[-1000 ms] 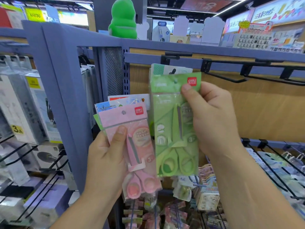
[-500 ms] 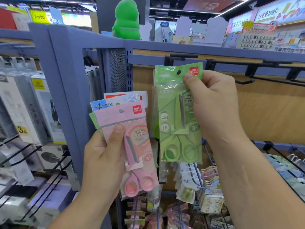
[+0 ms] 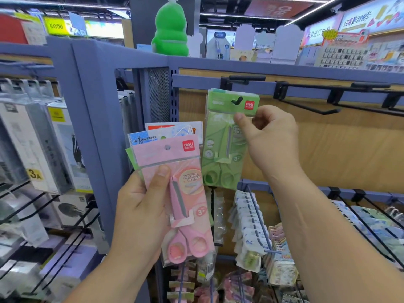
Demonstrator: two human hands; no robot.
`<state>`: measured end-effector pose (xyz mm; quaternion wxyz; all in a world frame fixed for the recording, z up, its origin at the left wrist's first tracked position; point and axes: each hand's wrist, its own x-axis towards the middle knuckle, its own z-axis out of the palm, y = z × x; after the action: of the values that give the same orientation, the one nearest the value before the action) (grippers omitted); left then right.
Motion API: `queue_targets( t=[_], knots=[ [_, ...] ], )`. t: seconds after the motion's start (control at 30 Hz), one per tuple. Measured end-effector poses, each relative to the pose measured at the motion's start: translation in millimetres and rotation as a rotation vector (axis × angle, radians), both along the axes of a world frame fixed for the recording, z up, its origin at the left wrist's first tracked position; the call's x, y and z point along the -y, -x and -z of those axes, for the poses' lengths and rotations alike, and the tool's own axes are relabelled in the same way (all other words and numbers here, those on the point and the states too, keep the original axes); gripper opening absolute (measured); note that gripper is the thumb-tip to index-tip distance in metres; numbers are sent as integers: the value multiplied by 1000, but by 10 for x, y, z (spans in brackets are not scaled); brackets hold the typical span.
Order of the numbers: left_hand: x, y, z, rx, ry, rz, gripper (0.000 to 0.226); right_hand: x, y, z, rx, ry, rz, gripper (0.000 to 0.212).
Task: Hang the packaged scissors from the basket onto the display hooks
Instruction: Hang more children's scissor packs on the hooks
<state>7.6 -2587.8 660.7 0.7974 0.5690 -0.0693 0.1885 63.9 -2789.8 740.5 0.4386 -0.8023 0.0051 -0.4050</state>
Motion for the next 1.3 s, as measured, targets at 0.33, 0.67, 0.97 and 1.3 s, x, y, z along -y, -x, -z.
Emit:
queue_targets(
  t=[0.33, 0.67, 0.97, 1.3],
  knots=[
    [63, 1, 13, -22, -9, 59, 21, -466, 632, 403, -80, -32, -406, 35],
    [203, 14, 33, -23, 8, 191, 18, -322, 596, 631, -184, -379, -647, 19],
    [206, -1, 70, -75, 89, 205, 25, -217, 605, 603, -216, -369, -667, 14],
    [163, -15, 23, -36, -28, 34, 24, -70, 585, 263, -70, -418, -475, 40]
  ],
)
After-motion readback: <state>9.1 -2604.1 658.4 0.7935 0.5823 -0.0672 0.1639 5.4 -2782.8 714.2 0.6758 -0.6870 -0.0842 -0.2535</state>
